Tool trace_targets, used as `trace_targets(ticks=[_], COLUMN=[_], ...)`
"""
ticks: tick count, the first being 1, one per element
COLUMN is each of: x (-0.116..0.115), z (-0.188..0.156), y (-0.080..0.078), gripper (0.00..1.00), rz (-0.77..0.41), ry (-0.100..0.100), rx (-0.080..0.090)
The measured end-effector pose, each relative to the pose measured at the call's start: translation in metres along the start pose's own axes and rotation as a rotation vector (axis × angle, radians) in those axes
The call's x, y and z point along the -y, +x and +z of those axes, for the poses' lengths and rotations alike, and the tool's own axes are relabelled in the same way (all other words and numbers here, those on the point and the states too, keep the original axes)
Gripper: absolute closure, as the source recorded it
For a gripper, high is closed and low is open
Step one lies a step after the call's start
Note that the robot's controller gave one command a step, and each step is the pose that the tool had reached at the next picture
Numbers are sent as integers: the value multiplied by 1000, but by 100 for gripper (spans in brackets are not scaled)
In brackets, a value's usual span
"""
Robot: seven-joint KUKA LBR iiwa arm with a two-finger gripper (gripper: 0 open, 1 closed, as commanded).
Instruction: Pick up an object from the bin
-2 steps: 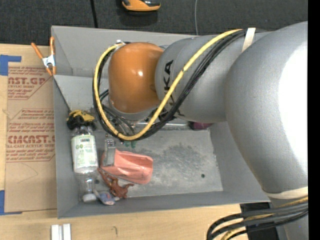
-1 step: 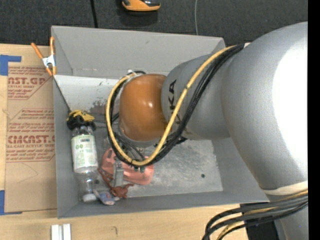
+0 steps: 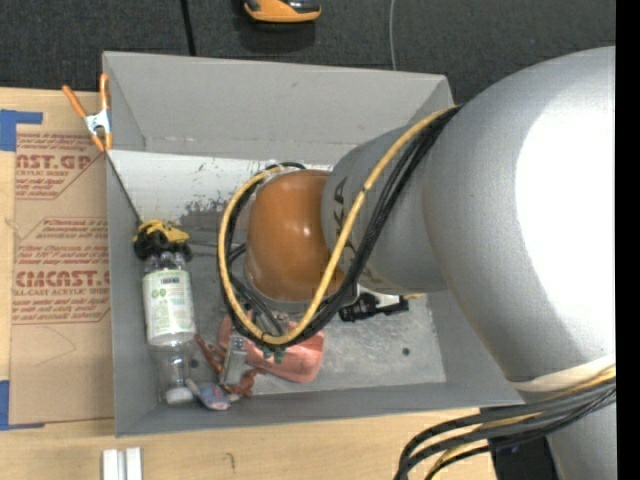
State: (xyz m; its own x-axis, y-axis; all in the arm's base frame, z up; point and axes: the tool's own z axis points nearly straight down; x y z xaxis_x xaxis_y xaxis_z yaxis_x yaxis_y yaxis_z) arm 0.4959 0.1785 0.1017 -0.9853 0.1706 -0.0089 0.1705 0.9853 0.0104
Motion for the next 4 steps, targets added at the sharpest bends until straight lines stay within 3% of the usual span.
trace_targets(ticks=[1, 2, 3, 4], x=[0, 0, 3, 27], z=[29, 29, -19, 33], y=[7, 7, 10, -5], gripper=[100, 100, 100, 0], rz=[-18, -18, -6, -11], ry=[0, -1, 13, 3], rx=[-10, -10, -18, -5])
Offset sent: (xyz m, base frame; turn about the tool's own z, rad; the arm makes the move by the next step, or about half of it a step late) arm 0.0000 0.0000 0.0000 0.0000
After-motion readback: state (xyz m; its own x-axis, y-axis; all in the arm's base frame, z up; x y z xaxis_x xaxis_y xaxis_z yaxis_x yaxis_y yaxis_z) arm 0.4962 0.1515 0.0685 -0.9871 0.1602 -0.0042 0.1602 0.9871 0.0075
